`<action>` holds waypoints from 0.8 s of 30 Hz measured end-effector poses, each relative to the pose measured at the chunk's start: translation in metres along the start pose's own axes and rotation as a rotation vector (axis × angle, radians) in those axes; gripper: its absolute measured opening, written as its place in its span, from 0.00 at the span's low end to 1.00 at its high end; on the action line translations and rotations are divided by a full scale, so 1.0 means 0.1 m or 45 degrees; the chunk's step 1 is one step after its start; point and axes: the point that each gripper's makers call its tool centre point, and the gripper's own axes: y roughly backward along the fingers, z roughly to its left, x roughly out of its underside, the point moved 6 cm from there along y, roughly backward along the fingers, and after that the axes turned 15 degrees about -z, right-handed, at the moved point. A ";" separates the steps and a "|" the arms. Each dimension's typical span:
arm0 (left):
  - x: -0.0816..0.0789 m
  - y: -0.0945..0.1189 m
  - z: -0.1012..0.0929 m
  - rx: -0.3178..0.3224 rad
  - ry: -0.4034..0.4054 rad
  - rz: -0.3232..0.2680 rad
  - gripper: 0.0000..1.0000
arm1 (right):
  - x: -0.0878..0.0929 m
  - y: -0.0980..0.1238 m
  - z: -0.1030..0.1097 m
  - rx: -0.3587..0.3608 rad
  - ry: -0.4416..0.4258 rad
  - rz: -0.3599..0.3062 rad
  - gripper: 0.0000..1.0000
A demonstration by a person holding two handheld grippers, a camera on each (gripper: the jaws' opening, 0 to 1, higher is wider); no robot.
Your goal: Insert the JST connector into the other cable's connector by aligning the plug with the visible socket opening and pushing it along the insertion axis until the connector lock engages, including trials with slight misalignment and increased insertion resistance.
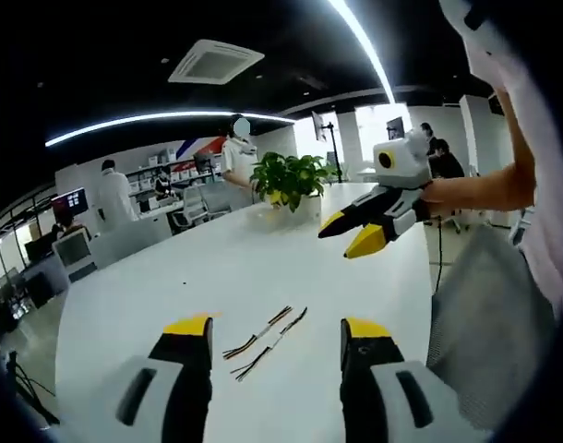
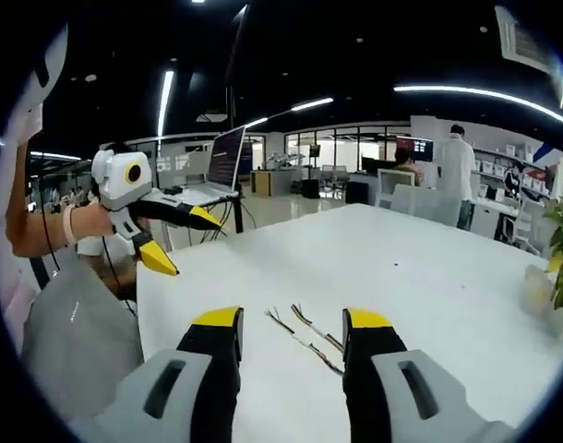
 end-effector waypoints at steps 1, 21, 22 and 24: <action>0.04 0.02 0.01 -0.007 -0.004 -0.003 0.52 | 0.02 0.02 0.01 -0.006 0.003 0.022 0.41; 0.48 0.23 -0.38 -0.054 0.152 0.203 0.58 | 0.44 0.19 0.34 0.002 -0.088 0.200 0.47; 0.51 0.22 -0.40 -0.045 0.147 0.215 0.58 | 0.46 0.19 0.33 0.005 -0.094 0.208 0.48; 0.58 0.19 -0.46 -0.020 0.132 0.272 0.58 | 0.52 0.18 0.32 0.032 -0.097 0.225 0.49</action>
